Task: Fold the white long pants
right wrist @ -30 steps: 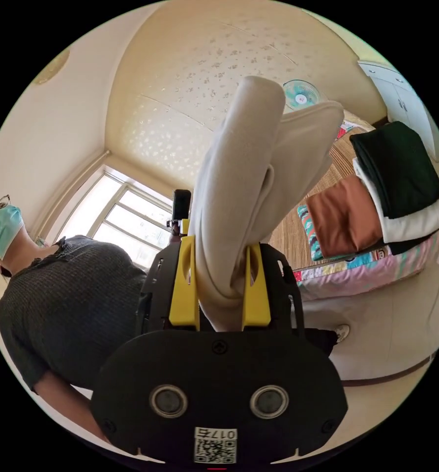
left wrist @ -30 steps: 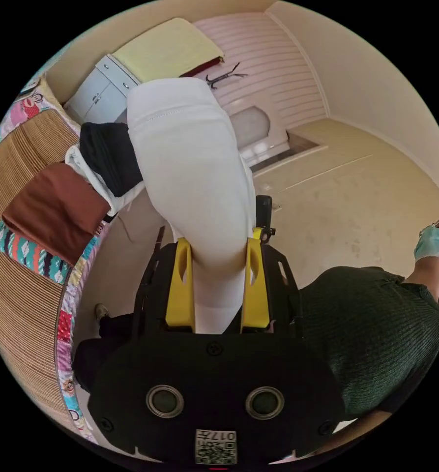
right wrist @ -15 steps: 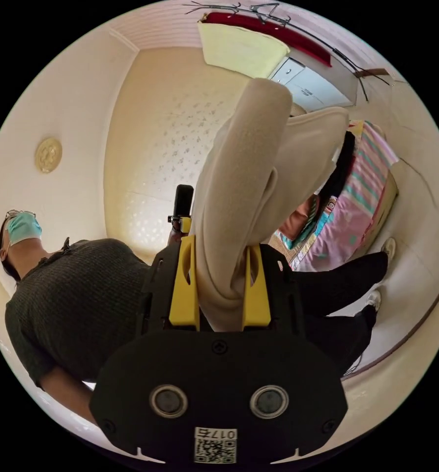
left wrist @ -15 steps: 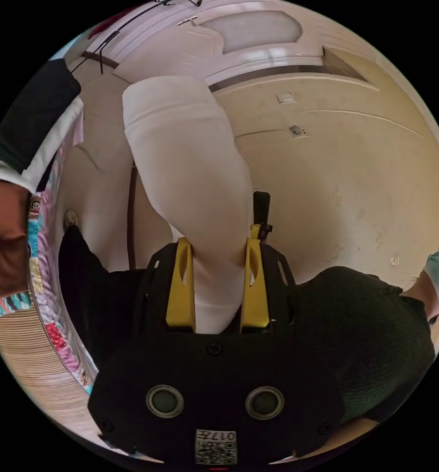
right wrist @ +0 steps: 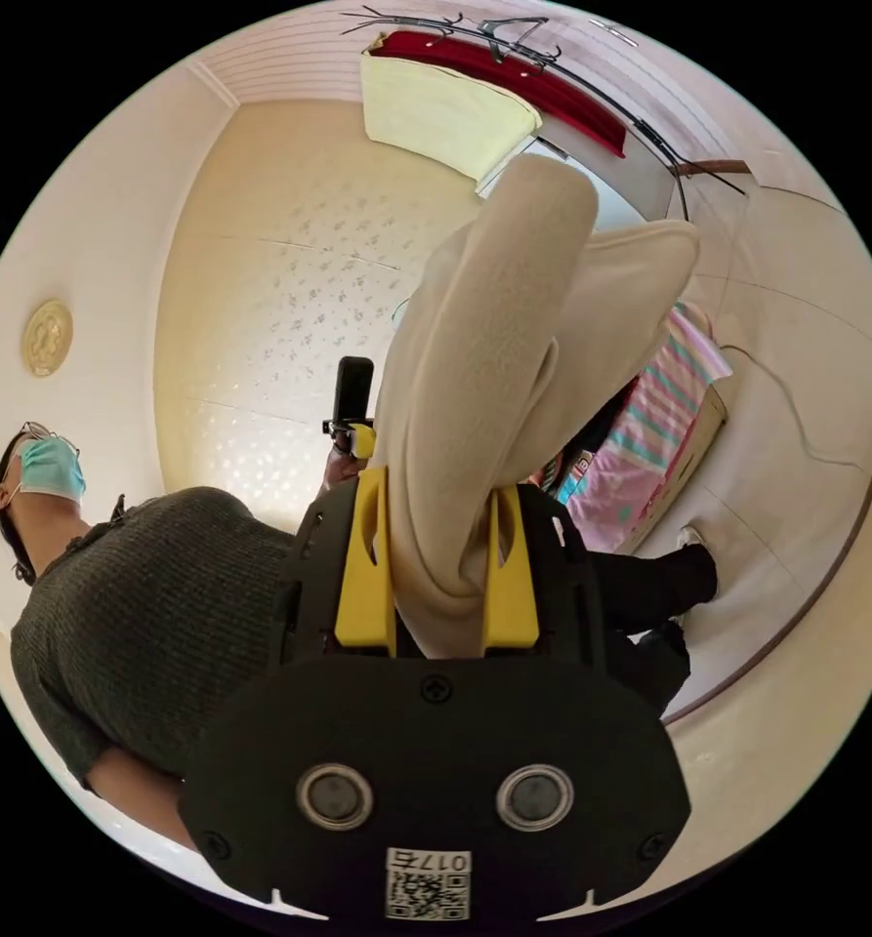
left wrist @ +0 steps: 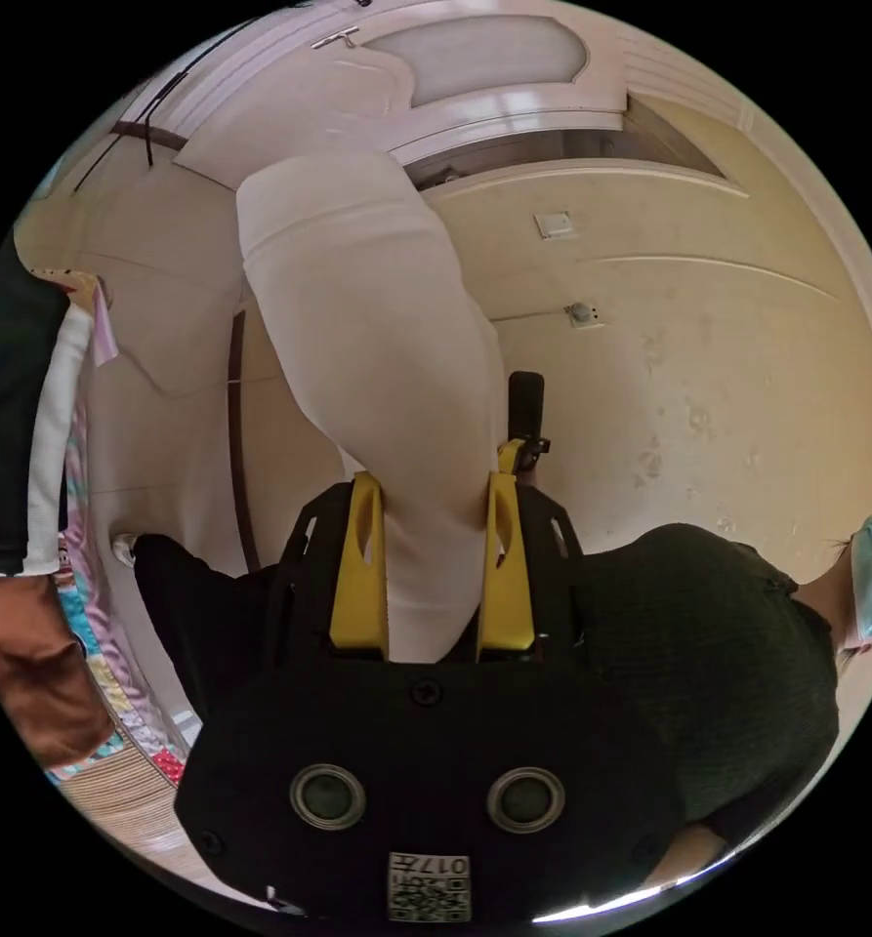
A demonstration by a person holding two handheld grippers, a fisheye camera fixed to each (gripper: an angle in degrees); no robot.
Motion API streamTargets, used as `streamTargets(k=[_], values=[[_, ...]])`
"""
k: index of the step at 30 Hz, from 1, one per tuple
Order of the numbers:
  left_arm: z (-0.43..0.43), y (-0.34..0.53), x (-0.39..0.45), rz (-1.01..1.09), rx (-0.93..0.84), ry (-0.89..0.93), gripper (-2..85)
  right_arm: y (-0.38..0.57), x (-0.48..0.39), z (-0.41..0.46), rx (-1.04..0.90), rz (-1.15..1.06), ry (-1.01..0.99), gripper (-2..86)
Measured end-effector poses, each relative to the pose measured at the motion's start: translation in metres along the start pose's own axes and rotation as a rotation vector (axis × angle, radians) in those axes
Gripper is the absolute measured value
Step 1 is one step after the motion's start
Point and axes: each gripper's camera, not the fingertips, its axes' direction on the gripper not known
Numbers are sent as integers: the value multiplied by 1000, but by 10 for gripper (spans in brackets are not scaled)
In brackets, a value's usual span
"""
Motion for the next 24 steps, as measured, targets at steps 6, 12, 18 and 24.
streamTargets(k=[6,12,18,24], values=[[-49,36,-55,-77,267,-36,146,-111,-23,17,-259,-115,-24,134],[-118,76,-69,-223,539,-147,144,-218,-88,84,-512,-275,-2,135],[-171,97,-83,-341,803,-261,147,-303,-158,151,-619,-403,10,145],[-160,104,-234,-748,902,-479,153,-333,-89,235,-676,-198,340,137]])
